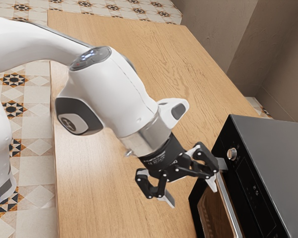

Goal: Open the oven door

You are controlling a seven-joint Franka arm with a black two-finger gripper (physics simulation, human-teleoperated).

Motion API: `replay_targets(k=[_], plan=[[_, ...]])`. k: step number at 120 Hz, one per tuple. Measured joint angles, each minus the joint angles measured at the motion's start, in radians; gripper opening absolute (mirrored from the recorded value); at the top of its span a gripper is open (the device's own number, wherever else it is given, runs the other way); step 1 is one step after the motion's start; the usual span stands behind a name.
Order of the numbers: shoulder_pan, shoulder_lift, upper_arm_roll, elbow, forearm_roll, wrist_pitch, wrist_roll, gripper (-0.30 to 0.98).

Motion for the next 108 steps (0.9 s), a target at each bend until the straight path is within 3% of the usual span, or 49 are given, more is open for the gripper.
replay_targets(k=[24, 46, 108], plan=[[0.110, 0.020, -0.092, 0.028, -0.002, 0.009, 0.017, 0.68], [0.261, 0.019, -0.234, 0.073, -0.023, 0.012, 0.034, 0.68], [0.358, 0.015, -0.306, 0.082, -0.086, 0.015, 0.084, 0.68]])
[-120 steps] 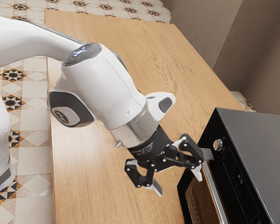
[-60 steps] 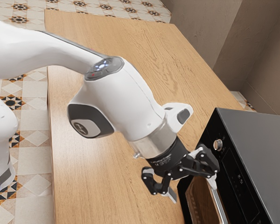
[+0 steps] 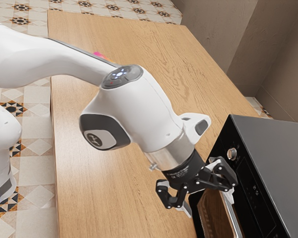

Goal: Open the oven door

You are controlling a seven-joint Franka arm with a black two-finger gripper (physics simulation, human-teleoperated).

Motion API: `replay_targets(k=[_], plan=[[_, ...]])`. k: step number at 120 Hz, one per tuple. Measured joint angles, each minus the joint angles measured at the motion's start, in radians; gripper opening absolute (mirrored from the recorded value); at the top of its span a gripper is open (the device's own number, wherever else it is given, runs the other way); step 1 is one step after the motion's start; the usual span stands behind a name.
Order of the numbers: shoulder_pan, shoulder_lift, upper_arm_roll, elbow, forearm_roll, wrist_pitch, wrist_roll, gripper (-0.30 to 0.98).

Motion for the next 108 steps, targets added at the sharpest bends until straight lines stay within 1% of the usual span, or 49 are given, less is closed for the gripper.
replay_targets(k=[14, 43, 62, 88, 108], plan=[[0.009, 0.000, -0.004, 0.000, -0.002, 0.000, 0.009, 0.68], [0.102, -0.001, -0.080, 0.026, -0.006, 0.001, 0.031, 0.68], [0.120, -0.002, -0.097, 0.028, -0.018, 0.002, 0.044, 0.68], [0.137, -0.023, -0.101, 0.016, -0.118, 0.003, 0.073, 0.68], [0.144, -0.032, -0.101, 0.003, -0.169, 0.003, 0.094, 0.68]])
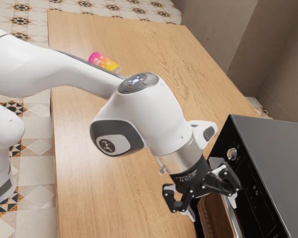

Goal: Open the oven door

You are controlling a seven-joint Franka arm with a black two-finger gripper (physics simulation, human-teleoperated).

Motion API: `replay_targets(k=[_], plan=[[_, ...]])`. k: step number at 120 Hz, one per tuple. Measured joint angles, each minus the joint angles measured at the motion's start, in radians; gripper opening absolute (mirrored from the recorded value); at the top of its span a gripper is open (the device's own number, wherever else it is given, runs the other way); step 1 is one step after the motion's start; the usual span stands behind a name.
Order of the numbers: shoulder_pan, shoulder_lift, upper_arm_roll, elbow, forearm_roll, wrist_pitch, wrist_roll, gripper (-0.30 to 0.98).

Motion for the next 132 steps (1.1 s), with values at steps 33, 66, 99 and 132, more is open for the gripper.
replay_targets(k=[33, 66, 99, 132], plan=[[0.004, -0.001, -0.001, -0.011, -0.029, 0.000, 0.025, 0.68], [0.017, -0.007, -0.005, -0.015, -0.043, 0.000, 0.046, 0.68], [0.055, -0.008, -0.037, -0.012, -0.045, -0.001, 0.066, 0.68], [0.074, -0.009, -0.052, -0.013, -0.073, -0.001, 0.082, 0.53]])
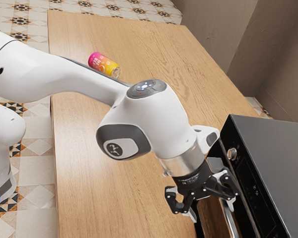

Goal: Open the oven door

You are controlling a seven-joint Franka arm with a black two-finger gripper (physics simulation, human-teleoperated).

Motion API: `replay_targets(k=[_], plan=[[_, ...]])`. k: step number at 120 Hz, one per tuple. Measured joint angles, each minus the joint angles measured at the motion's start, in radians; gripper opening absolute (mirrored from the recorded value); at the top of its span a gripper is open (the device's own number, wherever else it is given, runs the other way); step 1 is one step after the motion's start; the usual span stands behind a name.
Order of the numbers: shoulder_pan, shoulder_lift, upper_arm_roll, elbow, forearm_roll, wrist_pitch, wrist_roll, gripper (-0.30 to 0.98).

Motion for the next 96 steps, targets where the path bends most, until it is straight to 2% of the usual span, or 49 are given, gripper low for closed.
replay_targets(k=[14, 22, 42, 52, 56, 64, 78, 86, 96], plan=[[-0.006, -0.021, 0.000, -0.002, -0.013, -0.004, 0.005, 0.31], [-0.026, -0.048, 0.009, -0.013, -0.046, -0.007, 0.009, 0.21], [-0.209, -0.170, 0.161, -0.126, -0.108, -0.016, 0.019, 0.11], [-0.274, -0.234, 0.204, -0.154, -0.170, -0.018, 0.022, 0.10], [-0.313, -0.259, 0.224, -0.161, -0.178, -0.019, 0.020, 0.15], [-0.385, -0.293, 0.275, -0.165, -0.172, -0.024, 0.014, 0.34], [-0.452, -0.301, 0.389, -0.045, -0.081, -0.135, -0.021, 0.53], [-0.455, -0.225, 0.485, 0.060, -0.041, -0.254, -0.047, 0.59], [-0.530, -0.027, 0.665, 0.214, 0.084, -0.424, -0.103, 0.63]])
